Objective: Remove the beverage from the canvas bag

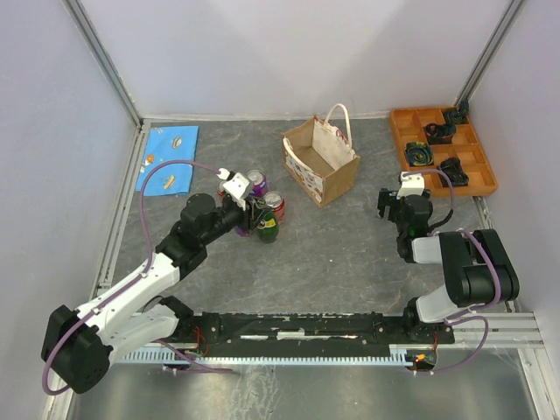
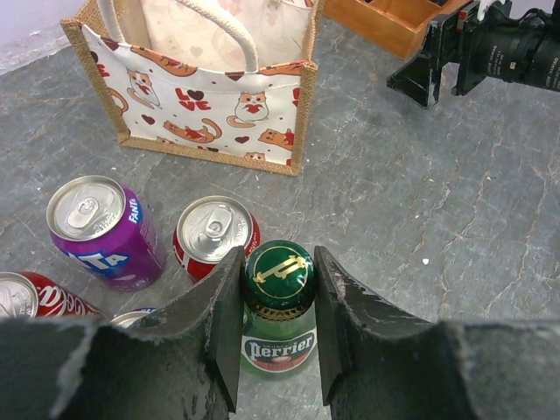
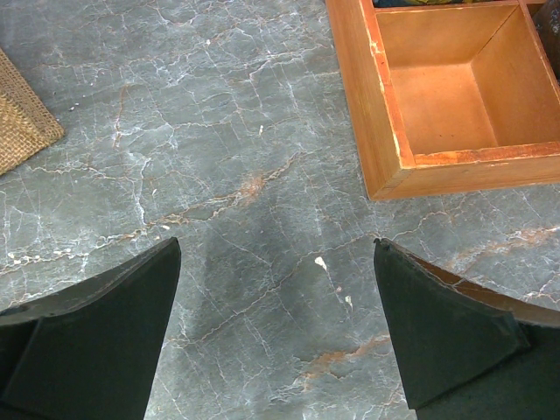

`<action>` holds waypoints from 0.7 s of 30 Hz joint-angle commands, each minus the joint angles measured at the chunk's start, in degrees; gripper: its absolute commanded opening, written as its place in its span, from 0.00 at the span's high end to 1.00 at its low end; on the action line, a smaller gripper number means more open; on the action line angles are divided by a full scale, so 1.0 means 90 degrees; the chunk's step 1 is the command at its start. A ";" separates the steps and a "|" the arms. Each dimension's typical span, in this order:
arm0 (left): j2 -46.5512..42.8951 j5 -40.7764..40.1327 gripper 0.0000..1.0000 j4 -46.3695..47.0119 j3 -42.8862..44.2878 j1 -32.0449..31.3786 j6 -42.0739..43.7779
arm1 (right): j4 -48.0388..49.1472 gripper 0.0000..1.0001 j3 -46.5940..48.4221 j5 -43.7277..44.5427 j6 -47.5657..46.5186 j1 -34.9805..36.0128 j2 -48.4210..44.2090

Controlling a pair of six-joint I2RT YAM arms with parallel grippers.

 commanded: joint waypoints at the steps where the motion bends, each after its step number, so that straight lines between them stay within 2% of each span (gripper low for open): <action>1: -0.0192 0.0130 0.97 0.1199 0.0221 -0.0035 -0.0343 | 0.0219 0.01 0.0176 0.0032 0.0015 -0.0002 -0.0017; 21: 0.0007 0.0487 0.97 0.0984 -0.0121 -0.0158 -0.0696 | 0.0220 0.01 0.0179 0.0031 0.0012 -0.0004 -0.0022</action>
